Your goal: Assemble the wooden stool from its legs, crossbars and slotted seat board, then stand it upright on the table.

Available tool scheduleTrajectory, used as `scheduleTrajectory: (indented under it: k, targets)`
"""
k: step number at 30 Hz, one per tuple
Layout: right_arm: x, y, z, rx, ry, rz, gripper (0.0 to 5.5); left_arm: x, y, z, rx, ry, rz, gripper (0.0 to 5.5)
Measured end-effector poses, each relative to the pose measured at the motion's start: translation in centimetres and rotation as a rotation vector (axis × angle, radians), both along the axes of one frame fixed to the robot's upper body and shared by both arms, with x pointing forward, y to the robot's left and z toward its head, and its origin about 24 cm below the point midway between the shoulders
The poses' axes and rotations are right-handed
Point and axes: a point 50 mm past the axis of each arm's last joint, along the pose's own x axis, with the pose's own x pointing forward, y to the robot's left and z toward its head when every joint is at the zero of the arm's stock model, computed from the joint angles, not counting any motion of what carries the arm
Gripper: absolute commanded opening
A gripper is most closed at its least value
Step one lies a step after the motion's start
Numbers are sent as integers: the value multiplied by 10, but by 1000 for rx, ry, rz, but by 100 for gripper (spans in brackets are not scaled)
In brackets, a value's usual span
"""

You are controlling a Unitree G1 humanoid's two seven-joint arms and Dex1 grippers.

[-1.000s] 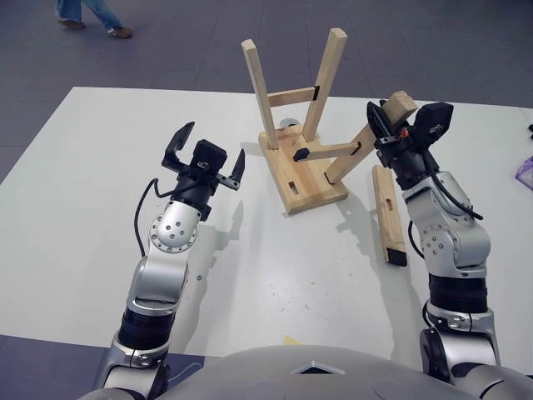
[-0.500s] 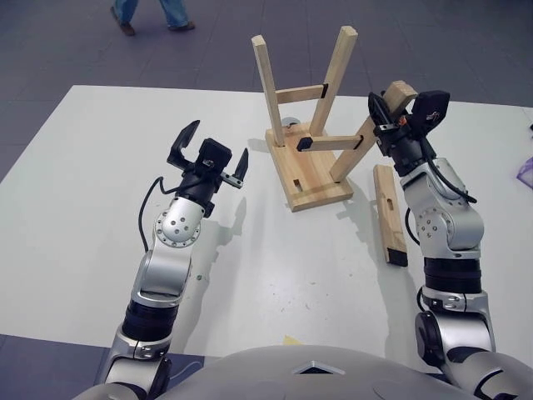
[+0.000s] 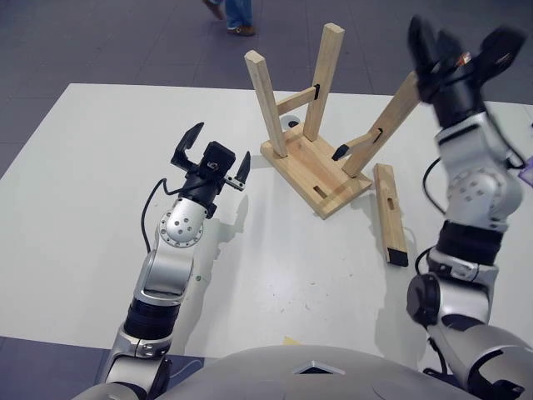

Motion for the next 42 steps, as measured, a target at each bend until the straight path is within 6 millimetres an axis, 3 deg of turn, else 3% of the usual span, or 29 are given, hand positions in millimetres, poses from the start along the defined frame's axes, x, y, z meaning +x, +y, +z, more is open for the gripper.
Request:
scheduleTrajectory:
  k: [3,6,8,10,12,14,15,20,24,27,35,42]
  targets:
    - [3,-41,16,0,-6,-174,499,0,-1,0,3,1,-3,540]
    - [-1,-87,13,-127,75,-423,539,0,0,0,6,-1,1,540]
    - [-6,-108,-11,-149,204,-523,539,0,0,-1,6,0,3,540]
    - [-13,-115,-46,-207,360,-543,539,-2,1,-3,7,7,6,540]
    - [-19,-110,-79,-275,517,-478,539,-4,1,-5,9,15,9,540]
    - [-28,-96,-117,-354,714,-283,539,-7,2,-9,11,32,12,540]
    - [-32,-91,-126,-383,764,-217,539,-8,2,-11,13,37,11,540]
    - [-45,-75,-120,-587,810,-90,539,-11,0,-12,29,38,8,540]
    - [-73,-46,-151,-635,937,63,539,-11,0,-11,27,33,8,540]
    - [-86,-31,-161,-619,979,125,539,-13,-1,-13,35,37,8,540]
    - [-101,-22,-175,-662,1069,112,539,-15,-3,-15,55,37,9,540]
    - [-111,-18,-181,-706,1095,101,431,-21,-2,-16,31,43,47,540]
